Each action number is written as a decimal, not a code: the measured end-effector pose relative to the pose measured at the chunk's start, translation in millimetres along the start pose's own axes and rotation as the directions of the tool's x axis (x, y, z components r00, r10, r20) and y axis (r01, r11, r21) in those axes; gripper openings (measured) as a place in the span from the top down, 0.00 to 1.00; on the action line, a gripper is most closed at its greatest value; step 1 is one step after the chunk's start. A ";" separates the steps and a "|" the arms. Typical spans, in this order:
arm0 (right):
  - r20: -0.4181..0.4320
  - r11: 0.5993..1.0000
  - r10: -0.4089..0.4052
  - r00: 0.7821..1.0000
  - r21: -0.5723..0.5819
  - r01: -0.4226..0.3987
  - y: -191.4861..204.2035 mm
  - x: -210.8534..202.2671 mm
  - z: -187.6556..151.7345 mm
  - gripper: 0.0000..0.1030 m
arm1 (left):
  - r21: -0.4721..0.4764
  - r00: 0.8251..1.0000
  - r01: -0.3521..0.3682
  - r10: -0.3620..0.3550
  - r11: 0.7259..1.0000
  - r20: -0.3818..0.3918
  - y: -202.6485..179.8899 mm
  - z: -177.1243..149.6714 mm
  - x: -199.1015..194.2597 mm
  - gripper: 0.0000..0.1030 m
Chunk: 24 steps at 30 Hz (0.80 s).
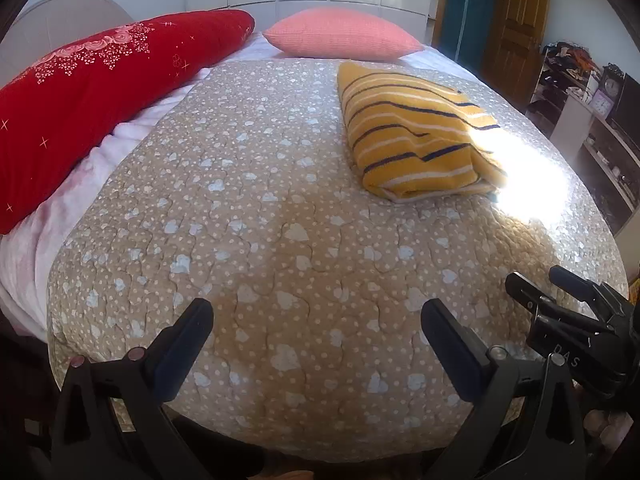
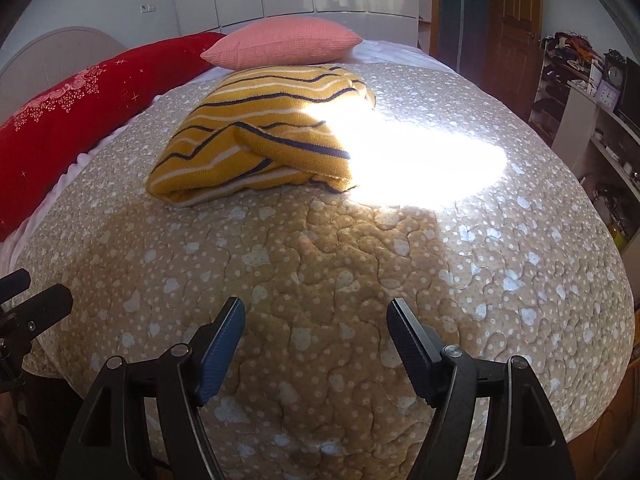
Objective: Fold small clothes
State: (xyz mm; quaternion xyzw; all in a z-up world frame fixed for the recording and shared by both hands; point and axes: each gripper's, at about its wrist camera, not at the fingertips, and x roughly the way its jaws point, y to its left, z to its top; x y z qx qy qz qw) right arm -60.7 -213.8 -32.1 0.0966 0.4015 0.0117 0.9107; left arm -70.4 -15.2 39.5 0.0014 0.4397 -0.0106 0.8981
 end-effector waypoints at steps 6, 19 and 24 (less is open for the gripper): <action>-0.003 1.000 -0.013 1.000 -0.008 0.013 3.3 -0.6 1.4 0.24 | 0.003 1.000 0.002 -0.002 1.000 0.004 -0.7 0.1 -1.0 0.00; -0.001 1.000 -0.016 1.000 -0.010 0.016 2.6 -0.4 3.4 0.24 | 0.009 1.000 0.012 -0.011 1.000 -0.007 -2.5 -1.0 0.4 0.00; 0.000 1.000 -0.027 1.000 -0.006 0.027 0.7 -1.3 2.7 0.23 | 0.009 0.999 0.028 -0.027 1.000 -0.020 -2.2 -3.2 3.9 0.00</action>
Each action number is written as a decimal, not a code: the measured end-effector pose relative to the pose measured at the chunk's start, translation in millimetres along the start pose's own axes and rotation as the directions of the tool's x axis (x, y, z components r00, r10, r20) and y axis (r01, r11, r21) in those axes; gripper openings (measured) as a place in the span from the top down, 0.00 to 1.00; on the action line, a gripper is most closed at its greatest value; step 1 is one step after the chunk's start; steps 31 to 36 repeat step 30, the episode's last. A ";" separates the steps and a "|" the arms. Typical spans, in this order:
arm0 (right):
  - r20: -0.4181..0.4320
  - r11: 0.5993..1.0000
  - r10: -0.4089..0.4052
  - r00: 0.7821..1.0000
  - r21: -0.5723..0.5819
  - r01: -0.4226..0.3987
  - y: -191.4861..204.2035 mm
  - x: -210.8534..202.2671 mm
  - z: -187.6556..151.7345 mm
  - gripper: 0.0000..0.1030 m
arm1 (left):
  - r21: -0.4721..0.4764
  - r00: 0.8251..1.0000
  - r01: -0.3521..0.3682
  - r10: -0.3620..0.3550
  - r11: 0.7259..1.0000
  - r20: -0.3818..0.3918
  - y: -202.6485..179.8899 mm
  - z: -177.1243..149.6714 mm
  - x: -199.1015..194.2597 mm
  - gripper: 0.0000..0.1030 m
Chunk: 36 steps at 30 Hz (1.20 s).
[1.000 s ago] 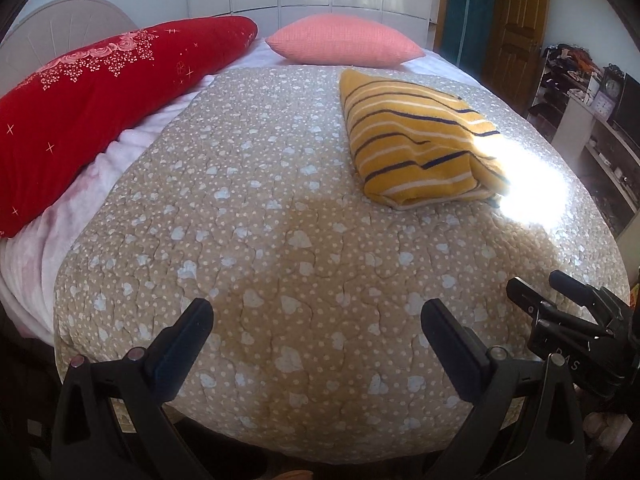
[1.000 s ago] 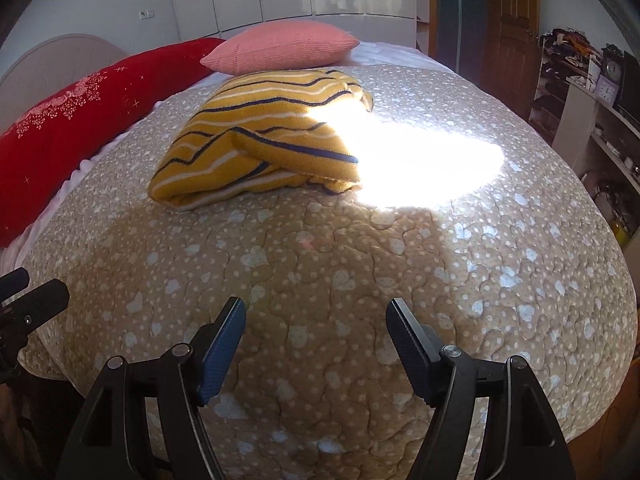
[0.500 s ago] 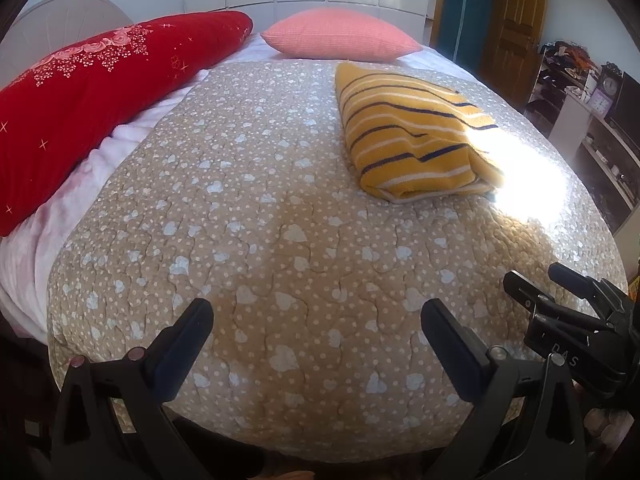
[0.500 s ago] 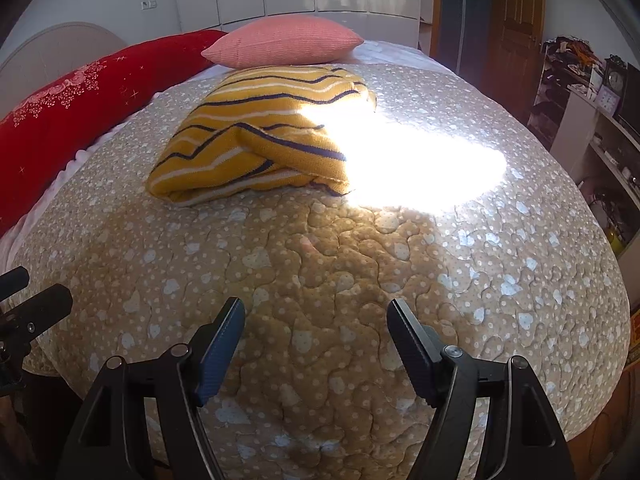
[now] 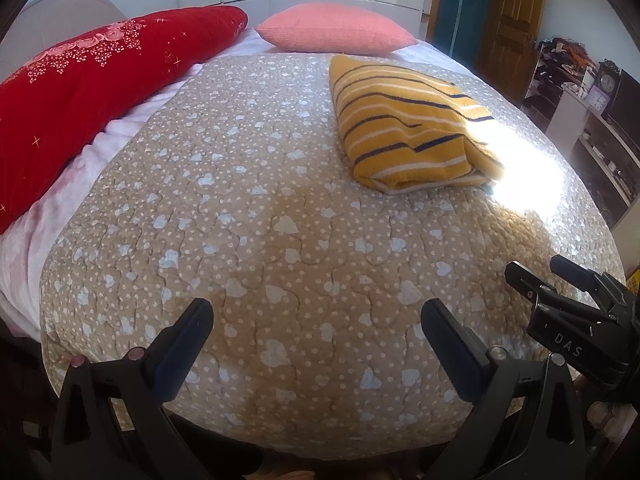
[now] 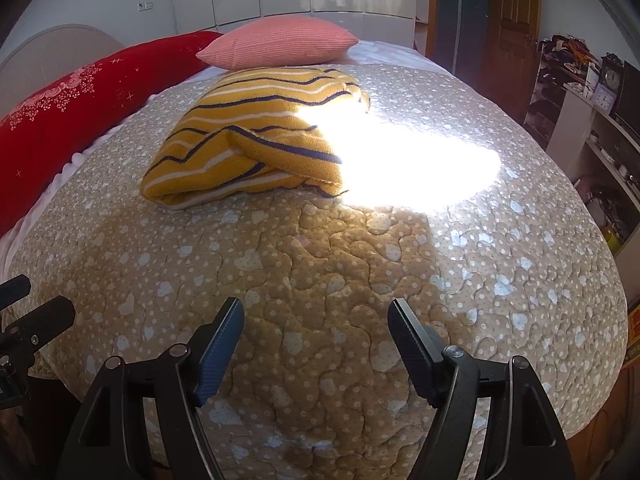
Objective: Fold small clothes
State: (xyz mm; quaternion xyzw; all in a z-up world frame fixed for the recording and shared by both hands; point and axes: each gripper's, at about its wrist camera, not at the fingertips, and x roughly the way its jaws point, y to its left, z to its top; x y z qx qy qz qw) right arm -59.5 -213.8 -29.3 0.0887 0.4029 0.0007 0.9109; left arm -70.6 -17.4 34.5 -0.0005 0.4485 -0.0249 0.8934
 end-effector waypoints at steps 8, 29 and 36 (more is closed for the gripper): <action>0.004 0.993 -0.101 0.995 -0.062 0.101 11.5 -0.9 1.1 0.22 | -0.015 1.000 -0.004 0.004 1.000 -0.009 5.9 -2.2 4.7 0.00; 0.017 0.982 -0.139 0.990 -0.123 0.140 20.9 -0.5 17.0 0.19 | 0.003 0.999 0.032 -0.032 0.999 -0.017 1.0 0.1 10.8 0.00; 0.015 0.983 -0.136 0.991 -0.124 0.137 20.8 0.4 18.0 0.19 | 0.003 0.999 0.031 -0.031 1.000 -0.017 1.5 1.4 11.3 0.00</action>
